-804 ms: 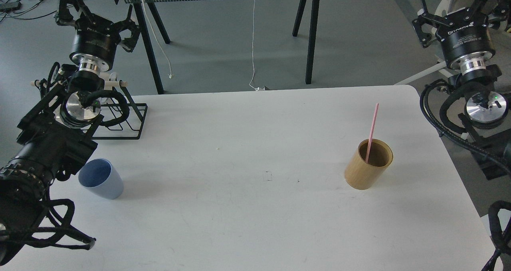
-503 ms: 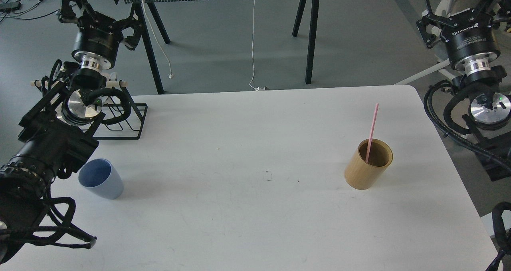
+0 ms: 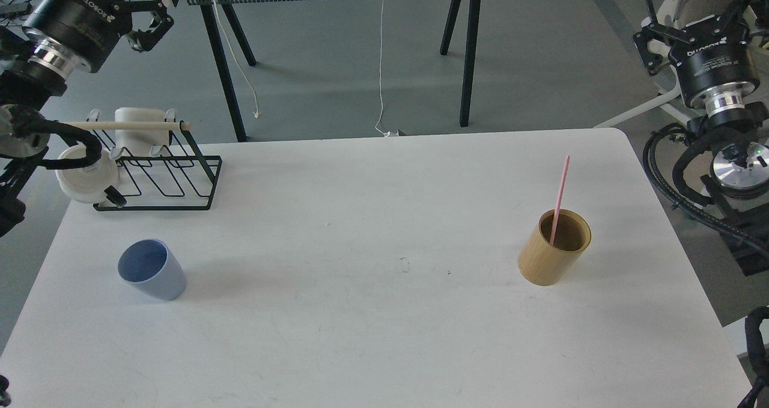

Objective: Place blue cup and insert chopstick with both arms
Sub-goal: 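Lower the left gripper from the rest pose toward the blue cup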

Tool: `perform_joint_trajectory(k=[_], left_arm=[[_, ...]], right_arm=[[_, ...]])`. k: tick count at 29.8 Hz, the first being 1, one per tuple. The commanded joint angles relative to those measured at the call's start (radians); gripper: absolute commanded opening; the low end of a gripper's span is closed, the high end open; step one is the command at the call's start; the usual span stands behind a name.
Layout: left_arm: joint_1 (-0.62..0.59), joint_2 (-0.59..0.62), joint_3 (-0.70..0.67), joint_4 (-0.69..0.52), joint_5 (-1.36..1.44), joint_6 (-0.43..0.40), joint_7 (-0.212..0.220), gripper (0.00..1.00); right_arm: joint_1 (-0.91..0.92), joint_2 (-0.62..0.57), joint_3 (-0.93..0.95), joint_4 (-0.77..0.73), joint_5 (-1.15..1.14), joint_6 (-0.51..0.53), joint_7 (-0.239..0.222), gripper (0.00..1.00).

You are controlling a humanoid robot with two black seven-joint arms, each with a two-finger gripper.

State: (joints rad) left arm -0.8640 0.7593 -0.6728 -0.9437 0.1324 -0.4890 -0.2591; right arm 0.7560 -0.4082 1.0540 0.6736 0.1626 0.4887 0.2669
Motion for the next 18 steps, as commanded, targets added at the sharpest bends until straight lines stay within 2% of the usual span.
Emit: perform_joint_trajectory(k=[1, 10, 13, 18], left_arm=[[0.032, 0.158, 0.035, -0.125, 0.107, 0.000, -0.003, 1.00], [0.167, 0.380, 0.044, -0.248, 0.328, 0.000, -0.012, 0.99], [0.181, 0.439, 0.044, -0.277, 0.345, 0.000, -0.029, 0.99], [0.183, 0.488, 0.067, -0.302, 0.426, 0.000, -0.032, 0.98]], right_arm=[[-0.001, 0.000, -0.002, 0.000, 0.000, 0.000, 0.000, 0.99], [-0.006, 0.000, -0.005, -0.003, -0.002, 0.000, 0.000, 0.99], [-0.012, 0.000, -0.005, -0.002, -0.002, 0.000, 0.000, 0.99], [-0.012, 0.000, -0.005, -0.002, -0.002, 0.000, 0.002, 0.99]])
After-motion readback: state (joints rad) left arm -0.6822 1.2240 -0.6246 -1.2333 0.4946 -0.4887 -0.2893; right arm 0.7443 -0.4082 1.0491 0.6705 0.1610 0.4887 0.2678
